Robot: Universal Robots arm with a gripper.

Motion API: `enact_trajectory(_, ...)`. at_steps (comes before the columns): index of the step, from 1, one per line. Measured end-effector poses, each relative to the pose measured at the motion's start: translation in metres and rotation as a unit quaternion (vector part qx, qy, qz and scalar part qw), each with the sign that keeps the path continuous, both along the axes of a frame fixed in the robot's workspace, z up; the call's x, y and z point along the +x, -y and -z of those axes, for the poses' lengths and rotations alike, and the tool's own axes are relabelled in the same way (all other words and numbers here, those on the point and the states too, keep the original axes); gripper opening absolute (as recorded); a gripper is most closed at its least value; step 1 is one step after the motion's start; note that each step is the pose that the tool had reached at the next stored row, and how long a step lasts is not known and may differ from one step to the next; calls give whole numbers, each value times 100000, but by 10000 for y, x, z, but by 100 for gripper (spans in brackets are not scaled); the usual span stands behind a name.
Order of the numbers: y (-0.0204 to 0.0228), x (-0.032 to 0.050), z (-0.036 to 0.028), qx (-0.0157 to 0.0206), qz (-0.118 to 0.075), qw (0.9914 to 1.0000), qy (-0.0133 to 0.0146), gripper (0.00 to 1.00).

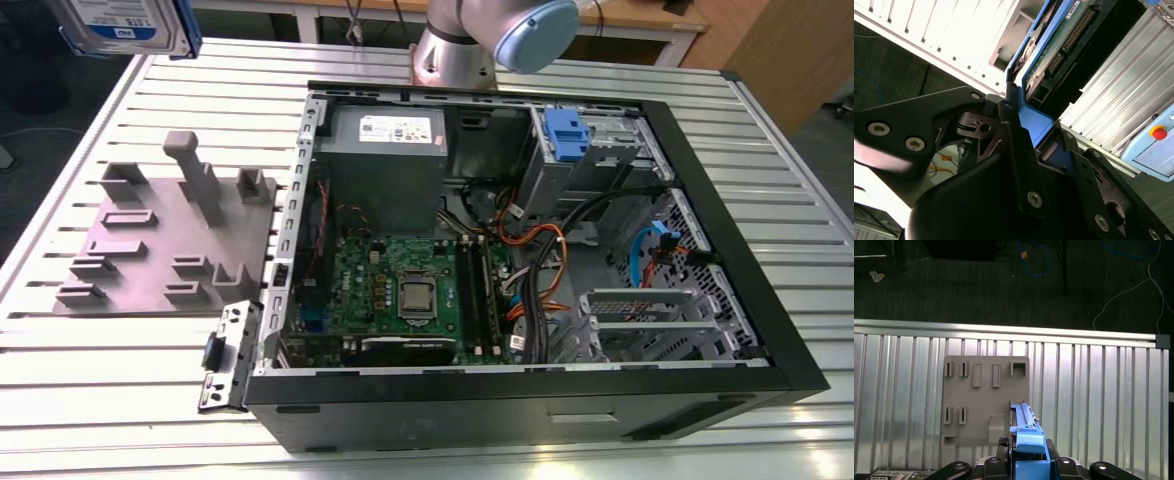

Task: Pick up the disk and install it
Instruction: 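Pick up the disk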

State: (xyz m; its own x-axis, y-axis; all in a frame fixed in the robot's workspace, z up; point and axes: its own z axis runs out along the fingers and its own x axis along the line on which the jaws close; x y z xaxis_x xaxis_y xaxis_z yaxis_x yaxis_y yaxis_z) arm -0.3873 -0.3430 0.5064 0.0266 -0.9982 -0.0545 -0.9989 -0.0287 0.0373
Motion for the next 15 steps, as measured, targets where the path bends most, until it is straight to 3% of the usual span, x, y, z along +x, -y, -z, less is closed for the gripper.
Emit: enact_trajectory(15,0,84,0,-3,-2,100000,-2,37)
